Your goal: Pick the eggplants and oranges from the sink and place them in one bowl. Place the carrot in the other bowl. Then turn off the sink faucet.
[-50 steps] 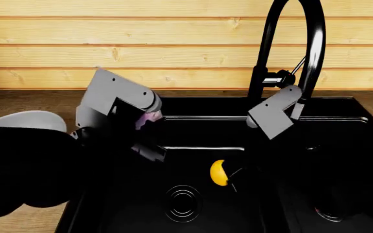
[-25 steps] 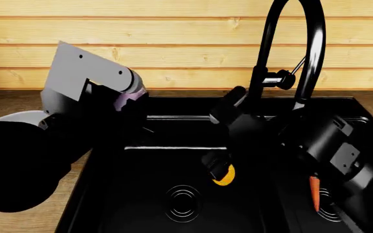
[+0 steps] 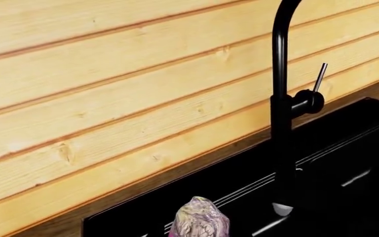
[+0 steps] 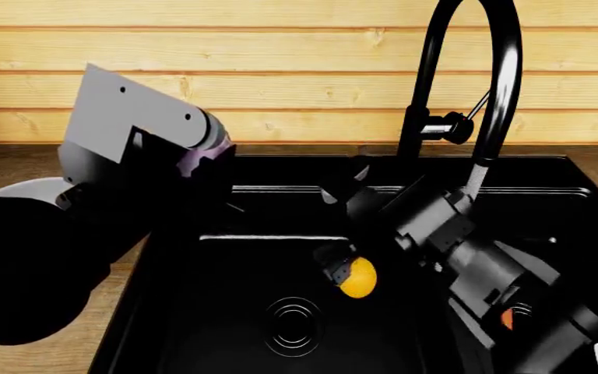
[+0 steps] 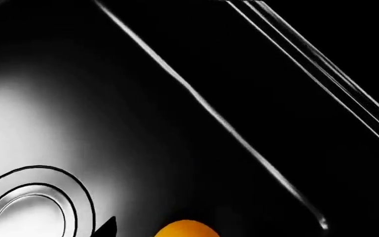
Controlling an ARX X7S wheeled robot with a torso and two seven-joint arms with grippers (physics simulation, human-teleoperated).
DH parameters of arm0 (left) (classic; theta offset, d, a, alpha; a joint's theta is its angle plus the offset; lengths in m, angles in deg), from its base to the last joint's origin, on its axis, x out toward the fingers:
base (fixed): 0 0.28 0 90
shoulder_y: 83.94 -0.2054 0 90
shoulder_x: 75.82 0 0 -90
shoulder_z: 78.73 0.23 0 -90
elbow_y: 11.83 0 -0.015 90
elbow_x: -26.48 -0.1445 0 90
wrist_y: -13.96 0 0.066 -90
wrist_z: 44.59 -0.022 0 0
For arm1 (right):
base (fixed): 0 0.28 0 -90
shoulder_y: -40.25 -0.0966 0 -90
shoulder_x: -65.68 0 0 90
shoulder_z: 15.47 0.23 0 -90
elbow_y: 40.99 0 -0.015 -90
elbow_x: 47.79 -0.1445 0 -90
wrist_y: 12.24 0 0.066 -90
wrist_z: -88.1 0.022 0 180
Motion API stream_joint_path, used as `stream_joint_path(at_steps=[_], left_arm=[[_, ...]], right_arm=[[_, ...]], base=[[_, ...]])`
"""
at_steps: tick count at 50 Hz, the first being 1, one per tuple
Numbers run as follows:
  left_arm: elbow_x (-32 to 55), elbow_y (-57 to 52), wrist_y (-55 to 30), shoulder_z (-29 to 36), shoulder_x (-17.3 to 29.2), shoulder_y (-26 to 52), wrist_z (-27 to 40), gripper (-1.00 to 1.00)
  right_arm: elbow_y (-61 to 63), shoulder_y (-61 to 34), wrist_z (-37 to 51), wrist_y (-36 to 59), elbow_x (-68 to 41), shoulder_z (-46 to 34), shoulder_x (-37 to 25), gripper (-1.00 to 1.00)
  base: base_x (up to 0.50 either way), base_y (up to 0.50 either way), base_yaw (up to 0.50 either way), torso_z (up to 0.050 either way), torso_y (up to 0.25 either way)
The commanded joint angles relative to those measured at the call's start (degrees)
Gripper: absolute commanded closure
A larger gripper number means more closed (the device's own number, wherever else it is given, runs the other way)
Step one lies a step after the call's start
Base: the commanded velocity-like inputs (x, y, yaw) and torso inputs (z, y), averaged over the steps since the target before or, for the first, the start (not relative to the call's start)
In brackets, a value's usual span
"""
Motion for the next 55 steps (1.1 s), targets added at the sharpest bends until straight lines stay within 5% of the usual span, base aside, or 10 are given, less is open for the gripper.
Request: stream_joint_path(at_steps=[1, 34, 35, 41, 55], left_arm=[[-0.5, 0.1, 0.4, 0.0, 0.1, 0.0, -0.3, 1.00], [-1.5, 0.8, 1.2, 1.1, -0.5, -0.3, -1.0, 1.00], [-1.4, 0.7, 1.2, 1.1, -0.5, -0.3, -1.0, 1.00], [-1.2, 0.7, 1.5, 0.9, -0.2, -0.5, -1.2, 1.00], [-2.3, 1.7, 1.7, 1.7, -1.1, -0.3, -1.8, 1.00]], right_arm=[[-21.4, 0.7, -8.5, -10.2, 3.3, -1.8, 8.1, -1.00], [-26.2, 5.0, -13.5, -9.5, 11.1, 2.6, 7.6, -1.00], [-26.1, 5.0, -13.7, -10.3, 11.8, 2.4, 7.6, 1.00], [-23.2, 4.4, -12.6, -9.6, 12.1, 2.8, 6.3, 1.00], [7.2, 5.6, -2.4, 0.6, 8.6, 5.5, -3.9, 1.00]], base=[[0.00, 0.00, 0.00, 0.000, 0.000], [0.00, 0.00, 0.00, 0.000, 0.000], [0.00, 0.00, 0.00, 0.000, 0.000], [0.00, 0.00, 0.00, 0.000, 0.000], [0.00, 0.00, 0.00, 0.000, 0.001]])
